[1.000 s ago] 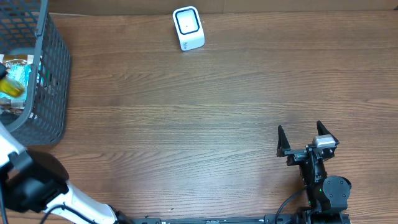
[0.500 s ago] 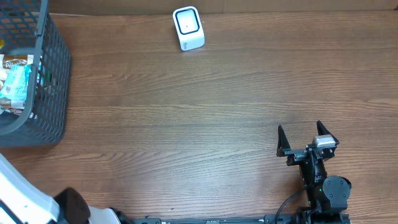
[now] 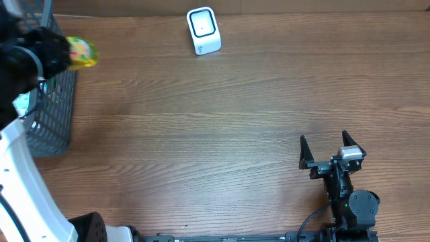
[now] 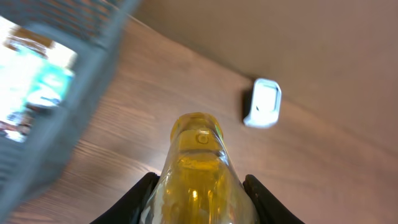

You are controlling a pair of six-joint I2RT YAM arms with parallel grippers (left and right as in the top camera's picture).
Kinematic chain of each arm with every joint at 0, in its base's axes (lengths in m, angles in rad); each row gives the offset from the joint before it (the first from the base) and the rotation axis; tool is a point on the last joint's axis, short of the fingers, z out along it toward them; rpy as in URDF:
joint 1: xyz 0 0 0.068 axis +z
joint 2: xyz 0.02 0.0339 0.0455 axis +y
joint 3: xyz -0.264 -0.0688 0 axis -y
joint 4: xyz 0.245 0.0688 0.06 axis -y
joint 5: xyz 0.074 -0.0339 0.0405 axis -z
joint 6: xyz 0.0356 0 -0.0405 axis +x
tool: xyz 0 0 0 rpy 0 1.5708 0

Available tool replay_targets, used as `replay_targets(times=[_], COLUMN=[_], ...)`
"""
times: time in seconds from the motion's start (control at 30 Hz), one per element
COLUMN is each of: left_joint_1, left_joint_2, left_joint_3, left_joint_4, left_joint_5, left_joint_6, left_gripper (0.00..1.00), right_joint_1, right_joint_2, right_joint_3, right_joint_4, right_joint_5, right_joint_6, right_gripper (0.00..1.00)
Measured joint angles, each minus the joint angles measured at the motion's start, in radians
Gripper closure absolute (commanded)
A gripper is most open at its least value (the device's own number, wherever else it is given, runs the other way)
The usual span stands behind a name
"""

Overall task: Scan the item barcode
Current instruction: 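Carry the bottle with the left gripper to the table centre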

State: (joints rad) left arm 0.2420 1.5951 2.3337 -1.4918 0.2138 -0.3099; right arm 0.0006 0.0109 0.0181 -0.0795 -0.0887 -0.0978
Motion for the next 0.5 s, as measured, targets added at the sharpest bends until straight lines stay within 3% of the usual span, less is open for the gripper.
replay_targets(times=[0.5], left_joint_1=[-0.432], left_joint_2=[0.000], left_joint_3=[-0.258], left_joint_4=[0.060], left_joint_5=[-0.061], left_joint_6=[-0.044], left_gripper=[0.63], right_joint_1=[0.000], right_joint_2=[0.000], right_joint_3=[0.000], right_joint_4=[0.000], right_joint_5=[0.000], right_joint_6=[0.000], right_gripper=[0.00])
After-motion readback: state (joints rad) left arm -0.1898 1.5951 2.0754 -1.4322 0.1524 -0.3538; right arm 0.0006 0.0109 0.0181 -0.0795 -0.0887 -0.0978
